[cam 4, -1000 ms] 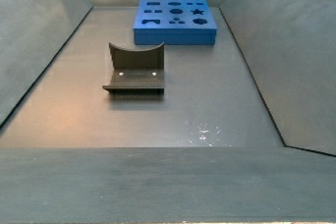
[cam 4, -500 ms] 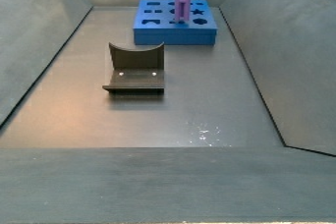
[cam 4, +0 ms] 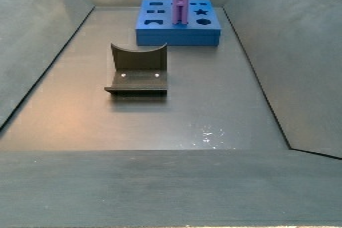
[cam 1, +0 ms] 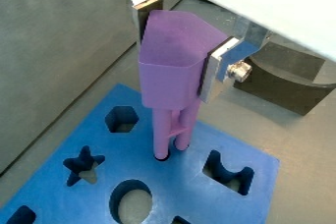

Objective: Pick up the 3 prong object. Move up. Move to above the board. Insert the 3 prong object.
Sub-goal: Insert the 3 prong object.

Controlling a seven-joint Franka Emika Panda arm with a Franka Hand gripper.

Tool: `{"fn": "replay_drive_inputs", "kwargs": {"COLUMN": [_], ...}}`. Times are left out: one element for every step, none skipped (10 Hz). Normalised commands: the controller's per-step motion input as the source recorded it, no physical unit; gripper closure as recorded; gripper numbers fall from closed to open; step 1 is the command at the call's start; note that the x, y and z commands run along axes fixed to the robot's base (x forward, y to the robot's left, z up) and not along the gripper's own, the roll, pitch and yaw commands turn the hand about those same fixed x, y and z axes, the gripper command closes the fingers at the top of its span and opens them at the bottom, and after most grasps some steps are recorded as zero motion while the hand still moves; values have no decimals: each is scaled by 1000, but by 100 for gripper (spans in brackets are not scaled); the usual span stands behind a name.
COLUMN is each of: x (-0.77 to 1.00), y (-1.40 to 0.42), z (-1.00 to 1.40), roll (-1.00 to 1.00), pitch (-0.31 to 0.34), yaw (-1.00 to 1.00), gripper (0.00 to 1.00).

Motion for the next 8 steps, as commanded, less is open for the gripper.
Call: {"fn": "replay_drive_inputs", "kwargs": {"x": [-243, -411, -251, -60, -37, -29, 0, 0], "y": [0, -77, -100, -80, -83, -71, 0, 0], "z": [-337, -449, -620, -657, -429, -160, -74, 0], "roll": [80, 186, 200, 126, 49, 11, 0, 0], "pitch": [50, 49, -3, -101, -129, -136, -83, 0], "yaw": [23, 186, 343, 254, 80, 40, 0, 0], "gripper": [100, 100, 100, 100, 100, 100, 100, 100]}}
